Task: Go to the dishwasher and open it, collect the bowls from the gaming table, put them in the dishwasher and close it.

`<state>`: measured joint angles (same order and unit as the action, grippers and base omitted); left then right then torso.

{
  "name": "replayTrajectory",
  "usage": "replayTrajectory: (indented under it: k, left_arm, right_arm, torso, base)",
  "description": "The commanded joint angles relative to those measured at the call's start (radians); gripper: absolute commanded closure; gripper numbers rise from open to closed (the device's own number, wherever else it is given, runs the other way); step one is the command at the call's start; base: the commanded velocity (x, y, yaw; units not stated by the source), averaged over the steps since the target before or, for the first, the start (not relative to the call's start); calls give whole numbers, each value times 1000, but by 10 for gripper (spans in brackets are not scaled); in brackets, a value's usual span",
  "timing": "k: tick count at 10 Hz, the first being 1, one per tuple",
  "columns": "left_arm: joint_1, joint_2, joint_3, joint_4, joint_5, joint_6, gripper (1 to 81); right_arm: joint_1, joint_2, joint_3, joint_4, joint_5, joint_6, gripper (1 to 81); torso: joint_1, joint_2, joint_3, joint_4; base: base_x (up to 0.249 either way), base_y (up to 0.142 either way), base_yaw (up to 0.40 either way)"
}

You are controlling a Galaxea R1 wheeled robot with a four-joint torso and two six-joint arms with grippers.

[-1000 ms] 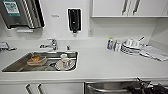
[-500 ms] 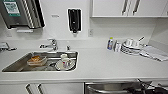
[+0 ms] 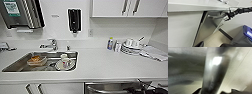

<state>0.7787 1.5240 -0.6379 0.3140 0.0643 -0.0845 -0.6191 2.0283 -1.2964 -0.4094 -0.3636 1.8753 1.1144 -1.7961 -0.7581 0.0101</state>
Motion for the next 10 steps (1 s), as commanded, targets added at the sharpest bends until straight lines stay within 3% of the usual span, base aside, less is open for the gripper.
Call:
replayTrajectory:
  k: [1, 10]
  left_arm:
    - [-72, -36, 23, 5, 3, -3, 10]
    - [-72, -22, 17, 2, 9, -5, 10]
  right_arm:
    - [0, -21, -23, 21, -265, 16, 10]
    - [0, -11, -36, 21, -262, 15, 10]
  torso:
    - [0, 0, 0, 0]
    - [1, 1, 0, 0]
  base:
    - [0, 0, 0]
    - [-21, 0, 0]
